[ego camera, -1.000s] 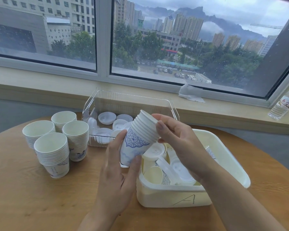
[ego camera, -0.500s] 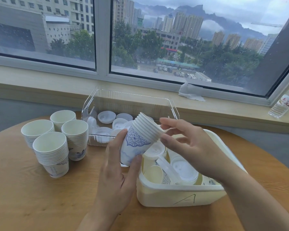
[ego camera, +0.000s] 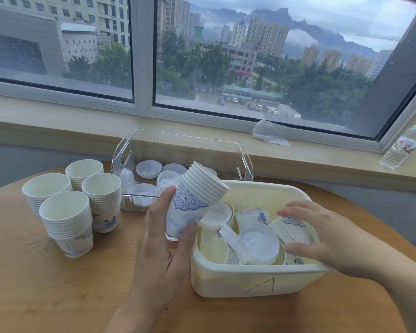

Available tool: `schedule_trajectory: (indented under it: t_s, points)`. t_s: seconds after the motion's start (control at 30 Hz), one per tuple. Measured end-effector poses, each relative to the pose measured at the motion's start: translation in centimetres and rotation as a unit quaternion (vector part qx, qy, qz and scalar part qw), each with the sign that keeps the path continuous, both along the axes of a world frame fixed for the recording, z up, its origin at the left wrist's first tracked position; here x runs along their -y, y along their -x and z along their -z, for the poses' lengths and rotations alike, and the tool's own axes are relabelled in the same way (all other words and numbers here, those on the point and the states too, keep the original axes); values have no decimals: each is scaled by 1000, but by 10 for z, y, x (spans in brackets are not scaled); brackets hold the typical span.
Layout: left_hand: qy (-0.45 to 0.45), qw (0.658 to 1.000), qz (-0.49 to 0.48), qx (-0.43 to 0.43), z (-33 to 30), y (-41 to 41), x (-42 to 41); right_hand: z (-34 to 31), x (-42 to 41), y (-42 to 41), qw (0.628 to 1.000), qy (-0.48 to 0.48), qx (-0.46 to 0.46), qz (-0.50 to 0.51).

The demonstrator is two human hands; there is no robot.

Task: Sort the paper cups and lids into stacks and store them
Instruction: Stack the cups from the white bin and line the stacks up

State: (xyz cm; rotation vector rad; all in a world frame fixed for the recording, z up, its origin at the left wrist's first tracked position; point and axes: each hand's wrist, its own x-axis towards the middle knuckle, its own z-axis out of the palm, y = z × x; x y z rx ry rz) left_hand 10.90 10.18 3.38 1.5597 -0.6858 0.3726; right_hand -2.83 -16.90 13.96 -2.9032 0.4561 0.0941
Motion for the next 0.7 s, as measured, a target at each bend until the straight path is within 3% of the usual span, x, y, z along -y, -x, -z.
schedule_trajectory:
  t_s: [0.4, 0.7]
  points:
    - [3, 1000, 3, 3, -1, -1, 1, 5, 4, -2, 995, -56, 84, 20]
    - [-4, 1000, -4, 3, 2, -2, 0, 25, 11, -19, 997, -16, 60, 40]
